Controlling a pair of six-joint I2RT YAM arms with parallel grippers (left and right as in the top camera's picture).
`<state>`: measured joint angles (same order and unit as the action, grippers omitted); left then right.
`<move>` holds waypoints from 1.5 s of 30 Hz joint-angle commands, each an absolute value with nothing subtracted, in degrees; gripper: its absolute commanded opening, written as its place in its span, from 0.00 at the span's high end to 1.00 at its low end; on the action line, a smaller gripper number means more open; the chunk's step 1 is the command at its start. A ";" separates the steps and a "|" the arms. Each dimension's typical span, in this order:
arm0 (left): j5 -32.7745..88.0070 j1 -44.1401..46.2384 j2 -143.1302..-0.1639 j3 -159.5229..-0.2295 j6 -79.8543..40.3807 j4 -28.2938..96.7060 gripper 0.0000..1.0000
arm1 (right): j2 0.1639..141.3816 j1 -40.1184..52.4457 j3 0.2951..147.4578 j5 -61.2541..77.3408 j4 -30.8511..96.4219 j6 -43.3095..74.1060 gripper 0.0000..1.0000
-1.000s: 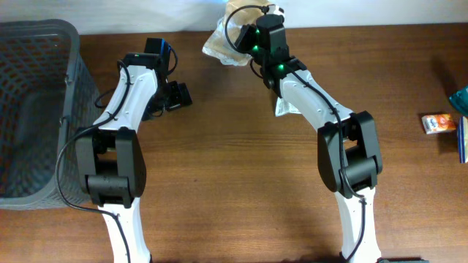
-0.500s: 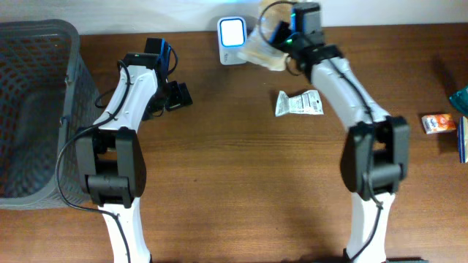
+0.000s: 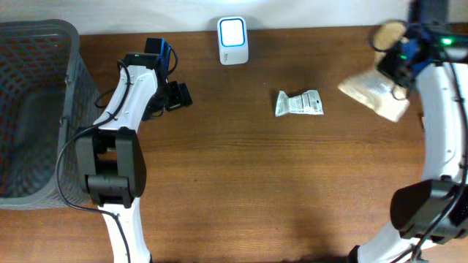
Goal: Scan the item barcode
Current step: 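Carry the bag to the right table edge and release it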
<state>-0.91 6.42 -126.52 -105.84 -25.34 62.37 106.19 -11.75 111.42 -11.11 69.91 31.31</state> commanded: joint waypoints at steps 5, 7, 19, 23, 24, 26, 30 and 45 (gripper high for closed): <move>-1.32 6.61 -124.81 -105.60 -25.21 62.43 0.01 | 106.24 -30.11 110.13 -12.05 76.23 39.53 0.96; -1.32 6.59 -124.81 -105.60 -25.21 62.43 0.01 | 106.24 -34.63 109.45 -12.05 76.38 40.21 0.96; -1.32 6.59 -124.81 -105.60 -25.21 62.46 0.01 | 106.24 -49.23 96.40 -12.73 63.66 47.05 0.96; -1.32 6.59 -124.81 -105.60 -25.21 62.46 0.01 | 106.26 -51.55 90.17 -13.98 55.79 47.03 0.96; -1.32 6.59 -124.81 -105.60 -25.21 62.43 0.01 | 106.26 -51.94 89.06 -14.15 54.26 47.03 0.96; -1.32 6.59 -124.81 -105.60 -25.21 62.43 0.01 | 106.41 -52.71 86.94 -14.28 51.24 47.00 0.96; -1.32 6.59 -124.81 -105.60 -25.21 62.46 0.01 | 107.26 -53.39 86.02 -14.94 49.98 47.03 0.83; -1.32 6.59 -124.81 -105.60 -25.21 62.43 0.01 | 106.76 -53.17 86.59 -9.30 50.54 42.78 0.10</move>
